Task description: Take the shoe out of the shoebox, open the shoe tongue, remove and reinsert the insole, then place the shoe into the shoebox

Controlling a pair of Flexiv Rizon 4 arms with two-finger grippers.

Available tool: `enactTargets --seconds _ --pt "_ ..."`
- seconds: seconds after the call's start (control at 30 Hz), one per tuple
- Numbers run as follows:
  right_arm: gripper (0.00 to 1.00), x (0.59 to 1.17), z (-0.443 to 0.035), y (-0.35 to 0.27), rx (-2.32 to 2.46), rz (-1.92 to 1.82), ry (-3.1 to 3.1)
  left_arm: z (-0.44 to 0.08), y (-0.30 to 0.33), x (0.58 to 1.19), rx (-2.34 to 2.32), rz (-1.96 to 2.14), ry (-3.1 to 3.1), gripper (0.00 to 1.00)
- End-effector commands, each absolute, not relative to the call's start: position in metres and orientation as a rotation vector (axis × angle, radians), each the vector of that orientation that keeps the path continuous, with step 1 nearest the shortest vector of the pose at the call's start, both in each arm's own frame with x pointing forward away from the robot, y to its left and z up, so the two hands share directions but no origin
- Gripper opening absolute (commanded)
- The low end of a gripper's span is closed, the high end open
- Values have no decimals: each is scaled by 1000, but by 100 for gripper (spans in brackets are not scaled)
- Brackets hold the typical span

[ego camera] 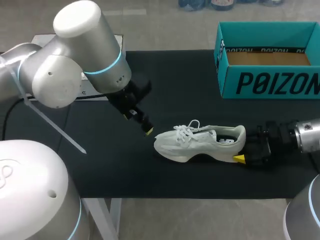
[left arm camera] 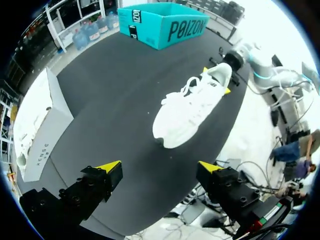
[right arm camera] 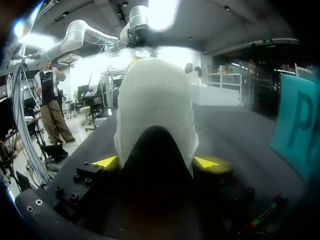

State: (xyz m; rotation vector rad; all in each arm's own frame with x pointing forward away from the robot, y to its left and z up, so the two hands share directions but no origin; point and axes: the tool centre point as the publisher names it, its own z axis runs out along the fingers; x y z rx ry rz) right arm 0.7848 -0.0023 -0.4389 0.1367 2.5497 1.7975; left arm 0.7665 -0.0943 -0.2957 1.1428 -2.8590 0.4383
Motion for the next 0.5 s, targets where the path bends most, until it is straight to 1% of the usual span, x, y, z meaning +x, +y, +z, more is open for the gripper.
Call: enactTargets --seconds 0.03,0.1,0.2,0.37,0.5 --pt "0 785 -444 0 140 1794 2551 -297 -95 767 1139 439 -2858 100" --pt "0 785 -444 0 140 1794 2551 -297 -95 767 1139 439 -2858 100" --pt "0 785 -444 0 140 1794 2551 -294 -106 766 1289 446 -2791 100" --pt "0 785 -444 0 140 1794 2551 -290 -129 759 1423 366 -2675 100" --pt "0 785 -444 0 140 1794 2551 -290 -149 758 1443 274 -2653 100"
